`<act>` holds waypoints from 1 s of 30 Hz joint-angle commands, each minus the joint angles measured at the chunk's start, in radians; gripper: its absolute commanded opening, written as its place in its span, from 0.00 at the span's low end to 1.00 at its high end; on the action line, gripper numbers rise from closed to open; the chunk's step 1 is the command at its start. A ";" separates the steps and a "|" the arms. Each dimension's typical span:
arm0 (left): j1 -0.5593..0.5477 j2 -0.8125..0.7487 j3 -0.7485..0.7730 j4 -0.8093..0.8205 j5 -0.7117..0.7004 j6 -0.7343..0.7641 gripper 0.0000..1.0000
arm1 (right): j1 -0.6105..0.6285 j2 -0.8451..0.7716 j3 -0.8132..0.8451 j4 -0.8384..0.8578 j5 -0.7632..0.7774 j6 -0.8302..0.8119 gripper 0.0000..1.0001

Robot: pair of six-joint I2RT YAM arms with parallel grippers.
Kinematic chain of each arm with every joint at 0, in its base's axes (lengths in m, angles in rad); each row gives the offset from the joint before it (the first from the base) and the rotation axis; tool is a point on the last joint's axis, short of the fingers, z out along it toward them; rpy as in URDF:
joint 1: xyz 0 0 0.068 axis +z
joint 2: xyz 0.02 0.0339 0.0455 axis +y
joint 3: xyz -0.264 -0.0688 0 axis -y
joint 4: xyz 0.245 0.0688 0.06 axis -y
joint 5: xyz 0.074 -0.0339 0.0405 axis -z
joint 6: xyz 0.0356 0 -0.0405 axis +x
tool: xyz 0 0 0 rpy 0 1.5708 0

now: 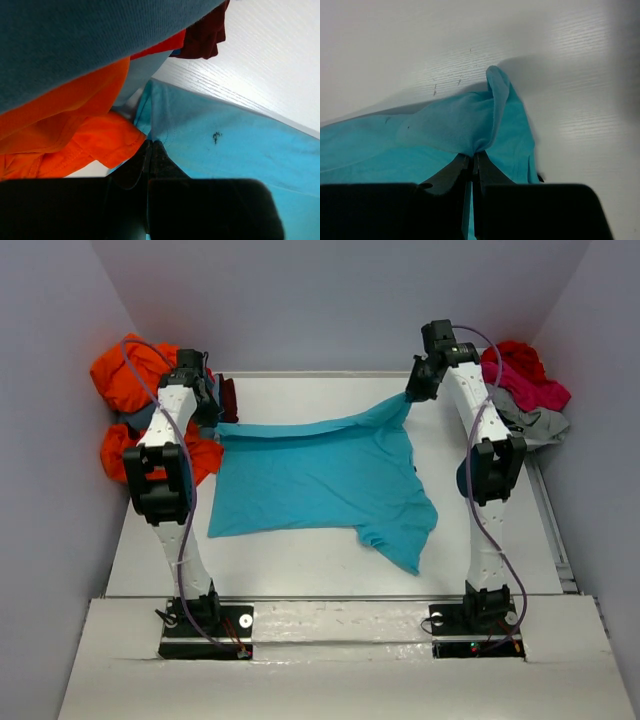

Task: Fold and stack the t-shirts
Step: Fold the flattened T-shirt at the center of the board.

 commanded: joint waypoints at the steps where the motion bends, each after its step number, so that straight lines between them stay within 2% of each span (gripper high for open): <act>1: 0.004 -0.023 0.055 0.001 0.006 -0.001 0.06 | -0.019 -0.022 0.035 0.019 -0.066 0.003 0.07; 7: 0.004 -0.028 0.074 -0.009 0.020 0.000 0.06 | -0.028 -0.028 0.061 0.020 -0.081 -0.010 0.07; 11: 0.004 -0.046 0.055 -0.005 0.017 0.006 0.06 | -0.028 -0.101 -0.024 0.056 -0.063 -0.014 0.07; 18: 0.004 -0.066 0.015 0.012 0.017 0.008 0.06 | -0.028 -0.204 -0.052 0.059 -0.041 -0.004 0.07; 24: 0.013 -0.071 0.028 0.003 0.014 0.009 0.06 | -0.028 -0.304 -0.154 0.116 -0.035 0.011 0.07; 30: 0.013 -0.066 0.038 0.002 0.020 0.009 0.06 | -0.028 -0.225 -0.085 0.048 -0.043 0.002 0.07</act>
